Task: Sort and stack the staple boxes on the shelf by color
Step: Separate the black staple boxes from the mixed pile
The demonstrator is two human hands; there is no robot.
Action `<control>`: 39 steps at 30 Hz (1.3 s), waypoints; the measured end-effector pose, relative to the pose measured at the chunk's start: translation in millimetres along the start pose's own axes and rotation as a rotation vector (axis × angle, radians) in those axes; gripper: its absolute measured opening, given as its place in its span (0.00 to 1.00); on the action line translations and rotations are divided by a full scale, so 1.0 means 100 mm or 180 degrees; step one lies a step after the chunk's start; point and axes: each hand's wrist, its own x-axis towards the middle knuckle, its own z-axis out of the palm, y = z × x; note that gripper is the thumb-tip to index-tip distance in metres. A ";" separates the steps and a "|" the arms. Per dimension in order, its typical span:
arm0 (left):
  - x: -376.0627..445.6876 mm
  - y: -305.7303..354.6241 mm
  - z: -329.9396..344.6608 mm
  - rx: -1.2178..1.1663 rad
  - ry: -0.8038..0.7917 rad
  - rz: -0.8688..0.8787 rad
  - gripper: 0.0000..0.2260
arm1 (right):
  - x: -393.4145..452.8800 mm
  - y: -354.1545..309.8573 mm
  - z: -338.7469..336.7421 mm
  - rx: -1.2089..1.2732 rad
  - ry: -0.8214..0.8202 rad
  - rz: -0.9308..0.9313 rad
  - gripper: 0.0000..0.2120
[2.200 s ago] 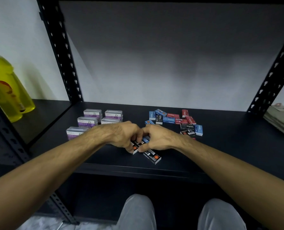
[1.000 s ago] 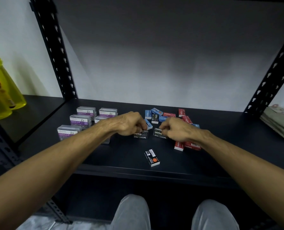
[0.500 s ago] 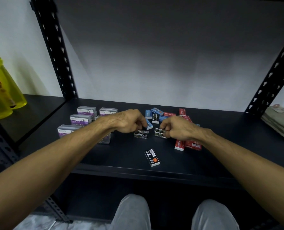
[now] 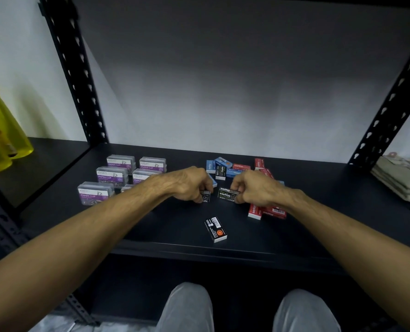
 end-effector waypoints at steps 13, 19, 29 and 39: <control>-0.05 -0.02 -0.08 -0.0676 0.0613 0.0132 0.12 | 0.01 -0.16 -0.12 -0.0025 0.0208 -0.0210 0.04; -0.10 -0.03 -0.07 -0.0337 0.0489 0.0131 0.20 | 0.05 -0.18 0.01 -0.0004 0.0136 -0.0243 0.11; -0.09 -0.08 -0.03 -0.0560 0.0611 0.0040 0.09 | 0.03 -0.20 -0.04 -0.0388 -0.0117 -0.0152 0.04; -0.08 -0.13 -0.01 -0.0240 0.0329 -0.0015 0.14 | 0.02 -0.20 0.02 -0.0286 -0.0238 -0.0067 0.14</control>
